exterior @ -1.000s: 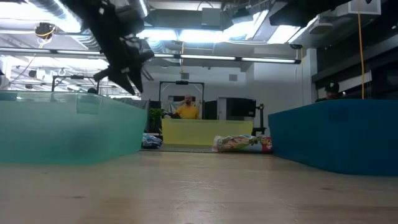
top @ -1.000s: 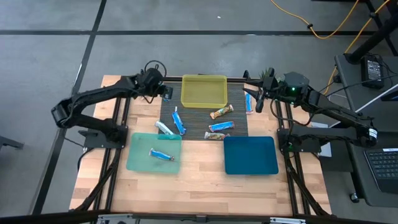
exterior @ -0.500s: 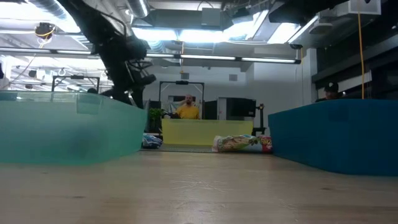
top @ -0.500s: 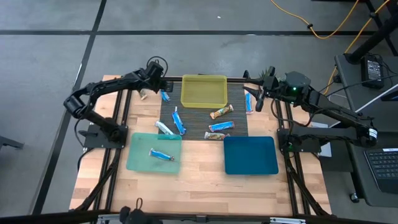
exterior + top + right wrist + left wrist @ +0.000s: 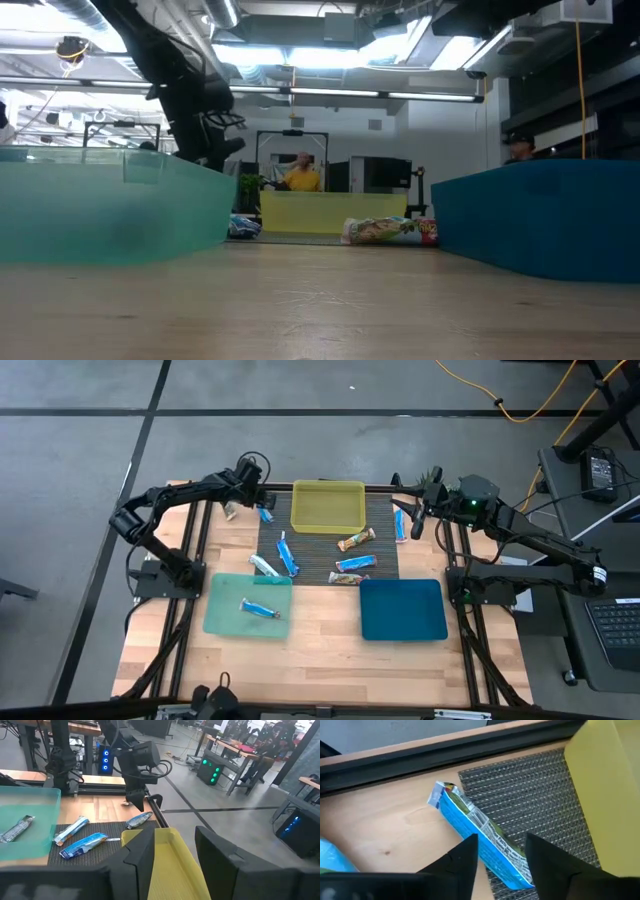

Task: Pick and place Granola Bars by type
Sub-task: Put the blue granola bar into the yellow bin

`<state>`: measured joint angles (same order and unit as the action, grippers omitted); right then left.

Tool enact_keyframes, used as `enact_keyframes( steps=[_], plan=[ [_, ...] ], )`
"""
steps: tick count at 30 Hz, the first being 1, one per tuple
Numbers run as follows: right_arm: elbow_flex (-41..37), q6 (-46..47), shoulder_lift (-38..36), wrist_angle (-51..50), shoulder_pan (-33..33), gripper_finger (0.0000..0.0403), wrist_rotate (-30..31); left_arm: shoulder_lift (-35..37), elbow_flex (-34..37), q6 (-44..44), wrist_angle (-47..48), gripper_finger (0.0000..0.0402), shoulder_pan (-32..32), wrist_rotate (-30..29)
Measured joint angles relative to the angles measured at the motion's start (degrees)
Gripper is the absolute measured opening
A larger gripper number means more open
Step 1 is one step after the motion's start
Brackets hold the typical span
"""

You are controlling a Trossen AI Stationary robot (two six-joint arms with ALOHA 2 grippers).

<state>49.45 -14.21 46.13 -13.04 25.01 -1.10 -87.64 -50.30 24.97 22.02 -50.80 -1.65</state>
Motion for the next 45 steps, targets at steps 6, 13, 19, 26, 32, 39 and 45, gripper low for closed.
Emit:
enact_keyframes(
  steps=[6, 13, 19, 26, 32, 39, 45],
  plan=[
    [0.0, -1.4, 0.0, 0.0, 0.0, 0.0145, 0.0, -1.6, 0.0, 0.6, -0.2, 0.0214, 0.1, -0.5],
    [0.0, -1.5, 0.0, 0.0, 0.0, 0.0145, 0.0, -3.7, 0.0, 2.4, -1.3, 0.0253, 0.1, -1.8],
    [0.0, -3.8, 0.0, -0.1, 0.0, 0.0145, 0.0, -7.2, 0.0, 5.0, -1.3, 0.0258, 0.1, -1.8],
    [0.0, -4.5, 0.0, -0.2, 0.0, 0.0145, 0.0, -9.2, 0.0, 5.8, -2.7, 0.0257, 0.1, -1.2],
    [0.0, -4.5, 0.0, -0.2, 0.0, 0.0145, 0.0, -9.2, 0.0, 6.0, -3.0, 0.0235, 0.1, -1.1],
    [0.0, -4.5, 0.0, -0.2, 0.0, 0.0145, 0.0, -9.2, 0.0, 6.4, -3.0, 0.0162, 0.1, -0.2],
    [0.0, -4.5, 0.0, -0.2, 0.0, 0.0145, 0.0, -9.2, 0.0, 6.4, -3.0, 0.0091, 0.1, 0.2]
  ],
)
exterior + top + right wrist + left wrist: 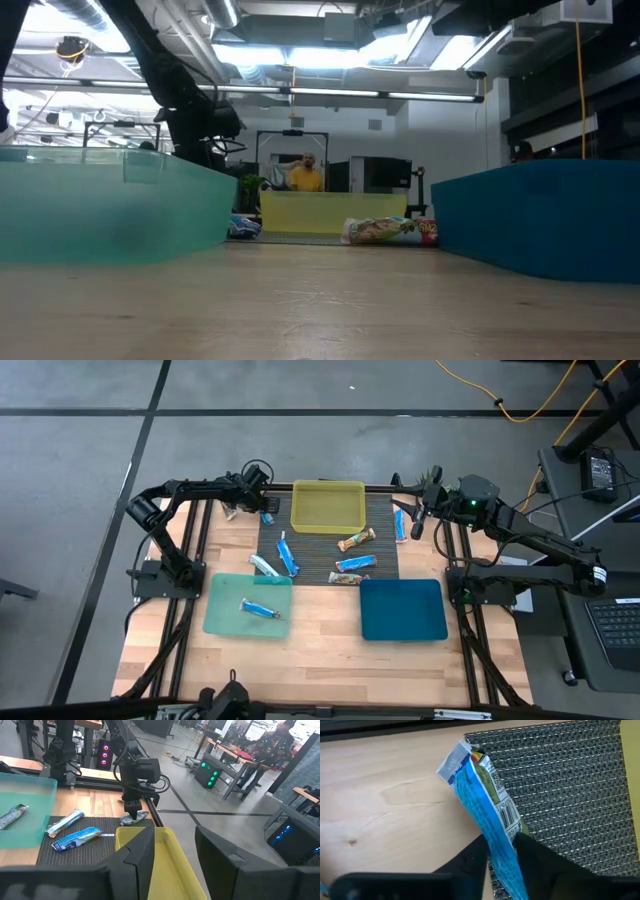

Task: Pick and place Granola Bars by type
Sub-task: Put the blue granola bar into the yellow bin

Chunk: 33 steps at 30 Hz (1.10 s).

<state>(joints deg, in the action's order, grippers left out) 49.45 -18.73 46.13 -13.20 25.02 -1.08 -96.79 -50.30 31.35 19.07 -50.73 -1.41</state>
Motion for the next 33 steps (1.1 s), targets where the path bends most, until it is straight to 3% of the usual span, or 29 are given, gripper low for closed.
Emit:
enact_keyframes(
  steps=[6, 11, 17, 22, 33],
  plan=[
    [0.0, 0.0, 0.0, -1.3, 0.0, 0.0145, 0.0, 2.5, 0.0, 0.4, 0.2, 0.0044, 0.2, 1.5],
    [0.0, 0.0, 0.0, -1.8, 0.0, 0.0145, 0.0, 9.4, -0.3, 0.4, 0.2, 0.0022, 0.3, 4.4],
    [0.0, 0.0, 0.0, -1.7, 0.0, 0.0145, 0.0, 20.1, -6.0, -6.0, -0.1, 0.002, 2.4, 10.2],
    [0.0, 0.1, 0.0, -1.6, 0.0, 0.0145, 0.0, 26.9, -9.6, -13.1, 0.1, 0.002, 5.5, 8.5],
    [0.0, 0.0, 0.0, -1.1, 0.0, 0.0145, 0.0, 29.4, -9.9, -11.3, -4.7, 0.0018, 7.0, 10.6]
  ],
)
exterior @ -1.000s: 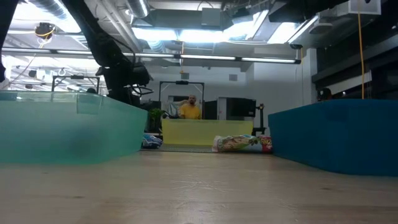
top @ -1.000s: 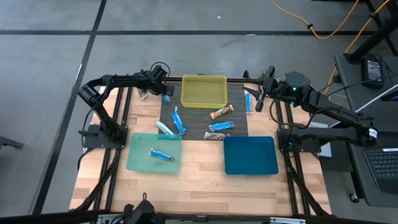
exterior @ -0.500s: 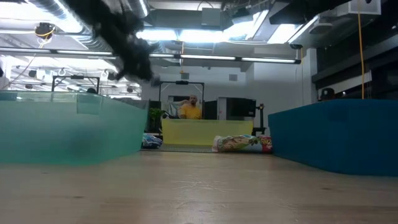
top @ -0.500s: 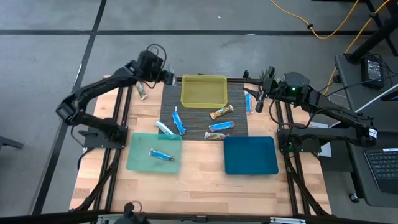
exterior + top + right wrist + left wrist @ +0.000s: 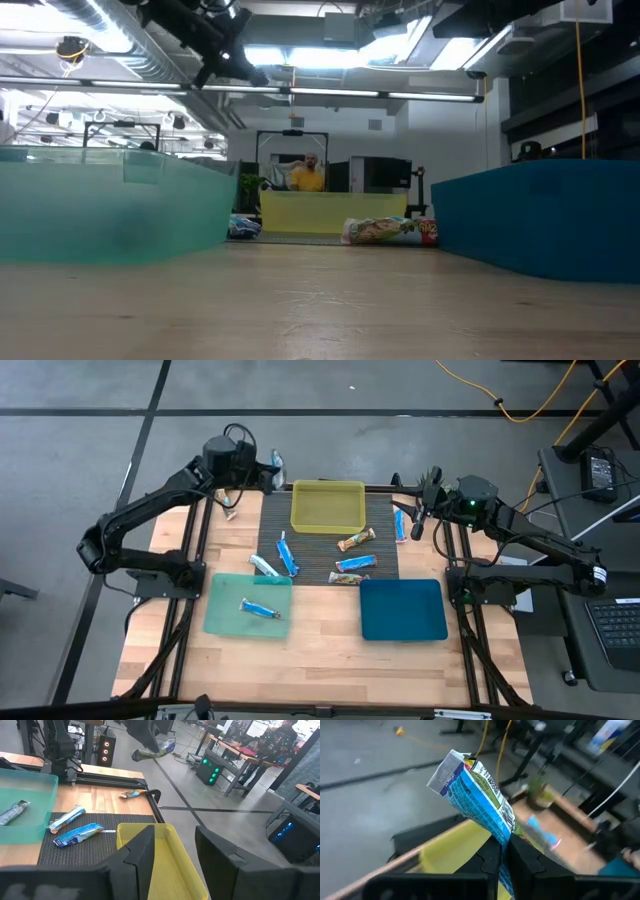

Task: Pick and place Granola Bars by type
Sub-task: Put the blue granola bar into the yellow bin

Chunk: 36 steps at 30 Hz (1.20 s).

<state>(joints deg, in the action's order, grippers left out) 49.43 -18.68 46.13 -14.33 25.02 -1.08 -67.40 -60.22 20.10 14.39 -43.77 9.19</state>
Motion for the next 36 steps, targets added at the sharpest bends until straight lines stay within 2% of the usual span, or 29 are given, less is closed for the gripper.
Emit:
enact_keyframes(
  steps=[3, 11, 15, 21, 28, 36],
  plan=[
    [0.0, 0.0, 0.0, 0.0, 0.0, 0.0145, 0.0, -3.1, -3.9, 0.0, -0.5, 0.0018, 0.7, 1.7],
    [0.0, 0.1, 0.0, 0.0, 0.0, 0.0145, 0.0, -17.2, -24.9, -8.5, 8.0, 0.0018, 3.0, 6.8],
    [0.0, 0.1, 0.0, 0.0, 0.0, 0.0145, 0.0, -20.6, -30.9, -10.2, 10.6, 0.0018, 3.0, 8.4],
    [0.0, 0.2, 0.0, -0.1, 0.0, 0.0145, 0.0, -22.0, -31.8, -10.4, 13.2, 0.0017, 3.2, 8.5],
    [0.0, 0.1, 0.0, -0.1, 0.0, 0.0145, 0.0, -26.7, -26.7, -11.3, 14.6, 0.0017, 4.9, 9.0],
    [0.0, 0.1, 0.0, -0.2, 0.0, 0.0145, 0.0, -31.5, -26.4, -11.2, 14.1, 0.0017, 6.0, 9.0]
  ],
)
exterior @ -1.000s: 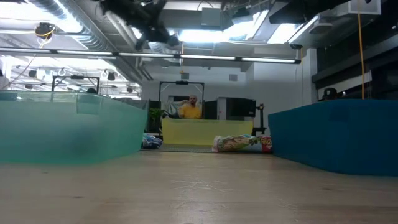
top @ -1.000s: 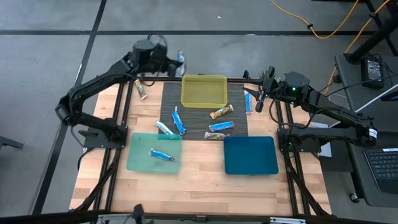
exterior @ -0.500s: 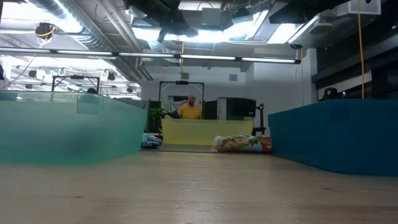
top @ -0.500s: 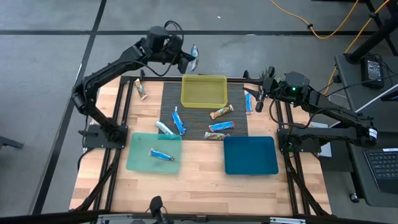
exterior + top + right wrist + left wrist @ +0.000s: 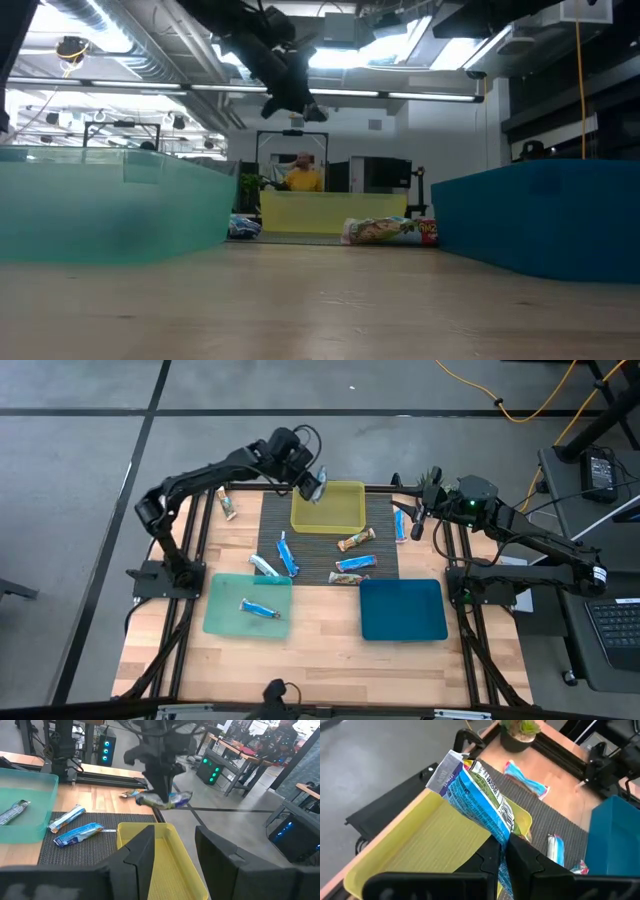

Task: Pick and place Granola Bars by type
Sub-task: Put the blue granola bar into the yellow bin

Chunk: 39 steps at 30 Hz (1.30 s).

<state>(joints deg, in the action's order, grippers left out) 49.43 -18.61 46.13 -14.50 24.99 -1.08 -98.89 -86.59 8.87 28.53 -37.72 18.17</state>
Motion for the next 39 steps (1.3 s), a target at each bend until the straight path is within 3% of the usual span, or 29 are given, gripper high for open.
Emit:
enact_keyframes(
  steps=[4, 10, 17, 23, 28, 39],
  plan=[
    [0.0, 0.1, 0.0, 0.0, 0.0, 0.0145, 0.0, -2.2, 0.0, 0.8, 1.5, 0.0017, 0.4, -0.7],
    [0.0, 0.1, 0.0, 0.0, 0.0, 0.0145, 0.0, -8.5, 0.0, -1.7, 6.8, 0.0017, 1.5, -6.7],
    [0.0, 0.1, 0.0, 0.0, 0.0, 0.0145, 0.0, -12.8, 0.0, -3.0, 6.2, 0.0017, 2.2, -6.7],
    [0.0, 0.1, 0.0, 0.0, 0.0, 0.0145, 0.0, -15.8, 0.0, -4.8, 6.3, 0.0017, 2.5, -10.7],
    [0.0, 0.1, 0.0, 0.0, 0.0, 0.0145, 0.0, -17.4, 0.0, -7.1, 6.5, 0.0017, 2.5, -14.0],
    [0.0, 0.1, 0.0, 0.0, 0.0, 0.0145, 0.0, -17.5, 0.0, -7.2, 6.4, 0.0045, 2.5, -14.1]
  ],
)
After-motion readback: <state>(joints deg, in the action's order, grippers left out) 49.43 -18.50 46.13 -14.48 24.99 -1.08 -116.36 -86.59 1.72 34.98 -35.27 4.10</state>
